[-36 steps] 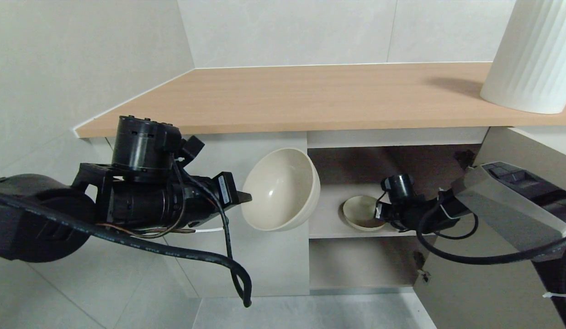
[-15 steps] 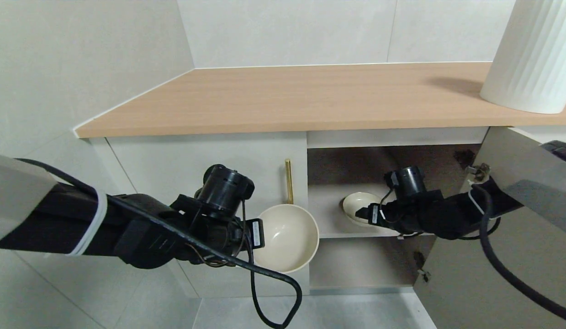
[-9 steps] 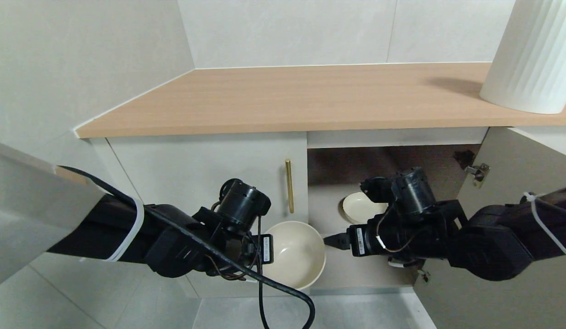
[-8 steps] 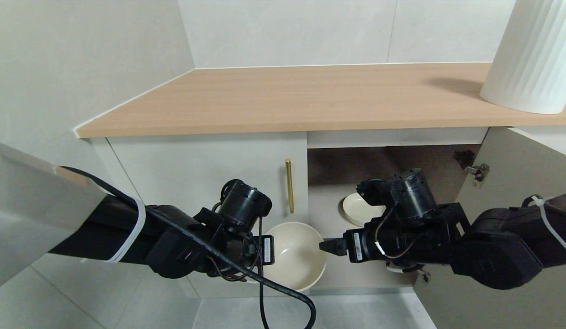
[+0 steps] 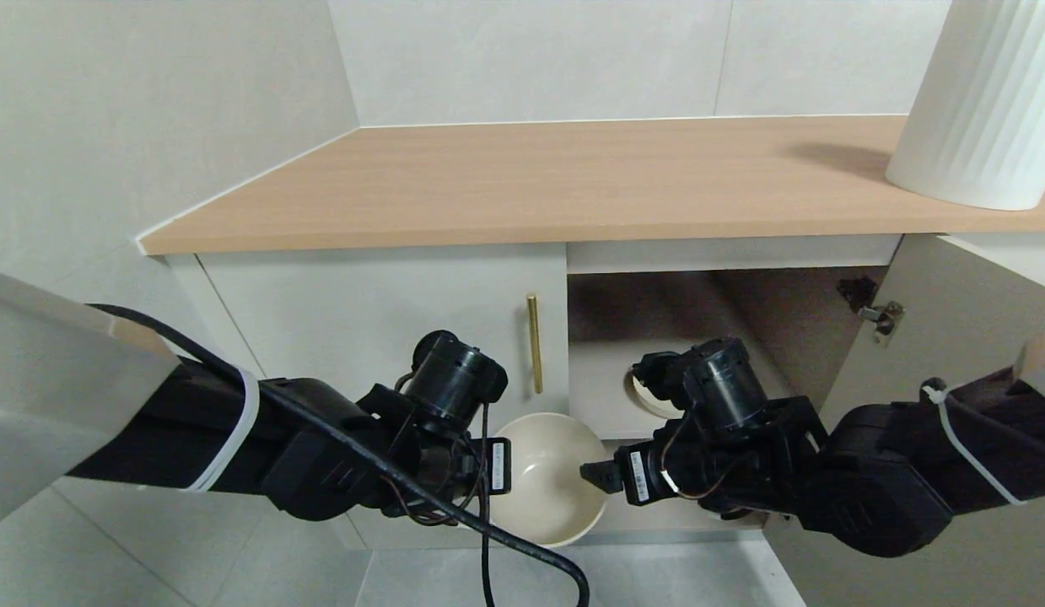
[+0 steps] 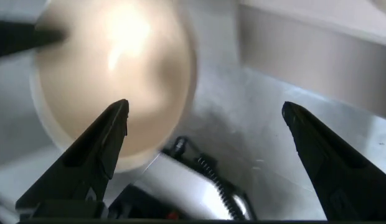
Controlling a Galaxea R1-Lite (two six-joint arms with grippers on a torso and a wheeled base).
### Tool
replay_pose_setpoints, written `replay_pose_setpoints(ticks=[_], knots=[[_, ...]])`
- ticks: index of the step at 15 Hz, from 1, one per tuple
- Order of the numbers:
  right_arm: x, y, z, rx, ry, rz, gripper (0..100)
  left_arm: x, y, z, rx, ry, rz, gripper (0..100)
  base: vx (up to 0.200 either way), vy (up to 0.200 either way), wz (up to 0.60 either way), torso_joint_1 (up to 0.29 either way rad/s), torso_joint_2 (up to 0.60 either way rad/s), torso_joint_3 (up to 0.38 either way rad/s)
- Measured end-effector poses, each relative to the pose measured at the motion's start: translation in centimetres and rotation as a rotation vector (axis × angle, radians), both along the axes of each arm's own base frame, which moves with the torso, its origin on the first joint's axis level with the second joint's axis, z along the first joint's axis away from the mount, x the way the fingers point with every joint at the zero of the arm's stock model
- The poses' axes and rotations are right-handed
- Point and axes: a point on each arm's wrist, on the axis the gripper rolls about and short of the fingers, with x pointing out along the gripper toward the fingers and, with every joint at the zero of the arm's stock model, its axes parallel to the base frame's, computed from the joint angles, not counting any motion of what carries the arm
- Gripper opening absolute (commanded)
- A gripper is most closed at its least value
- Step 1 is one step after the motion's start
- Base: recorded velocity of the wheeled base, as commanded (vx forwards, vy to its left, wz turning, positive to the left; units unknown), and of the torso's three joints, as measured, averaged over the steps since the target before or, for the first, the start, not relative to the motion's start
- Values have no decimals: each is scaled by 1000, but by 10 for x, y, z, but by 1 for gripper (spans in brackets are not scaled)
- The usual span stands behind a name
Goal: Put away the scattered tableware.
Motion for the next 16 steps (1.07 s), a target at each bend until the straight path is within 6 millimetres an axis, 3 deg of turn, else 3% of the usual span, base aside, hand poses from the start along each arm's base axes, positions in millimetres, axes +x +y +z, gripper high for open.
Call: replay_pose_setpoints(ticks=[7,8,16], knots=[[10,6,-10,-28,-5,-43,100,-4,-3,3,-4,-5,-16,0,0,0,0,0,0,0],[10,6,-11,-29,-3,-43,0,-5,-4,3,-5,-6,-17,0,0,0,0,0,0,0],[10,6,-13,-30,2,-45,0,-6,-4,4,-7,-8,-24,0,0,0,0,0,0,0]])
